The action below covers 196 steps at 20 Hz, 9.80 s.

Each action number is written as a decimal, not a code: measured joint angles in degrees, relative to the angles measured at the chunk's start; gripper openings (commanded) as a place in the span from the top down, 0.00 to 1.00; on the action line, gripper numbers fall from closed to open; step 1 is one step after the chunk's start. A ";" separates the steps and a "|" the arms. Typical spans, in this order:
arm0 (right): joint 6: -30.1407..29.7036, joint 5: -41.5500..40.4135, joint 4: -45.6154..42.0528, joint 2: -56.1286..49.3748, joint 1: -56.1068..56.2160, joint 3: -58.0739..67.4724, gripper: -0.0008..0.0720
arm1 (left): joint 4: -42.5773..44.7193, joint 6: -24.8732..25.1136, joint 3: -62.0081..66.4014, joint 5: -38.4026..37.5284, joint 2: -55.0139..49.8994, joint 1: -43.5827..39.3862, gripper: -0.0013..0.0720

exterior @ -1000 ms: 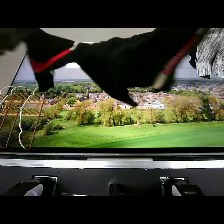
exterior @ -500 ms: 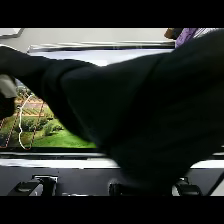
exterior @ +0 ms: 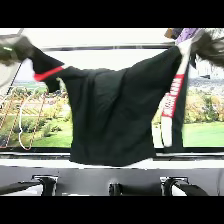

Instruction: Fold the clothes and pants, and hang the long-sleeved shirts on hangers.

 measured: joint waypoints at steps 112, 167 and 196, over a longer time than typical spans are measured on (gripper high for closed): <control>-10.45 35.30 -3.39 -2.67 1.92 -12.85 0.26 | -9.90 10.58 -26.03 -16.92 5.22 -0.76 0.20; 16.41 37.20 -14.99 14.45 29.57 -38.93 0.93 | -3.96 -9.18 -45.38 3.82 2.29 -48.76 0.93; 20.81 23.39 -26.62 -1.81 29.00 -23.54 0.26 | -29.81 -14.58 -43.10 11.19 0.46 -51.23 0.93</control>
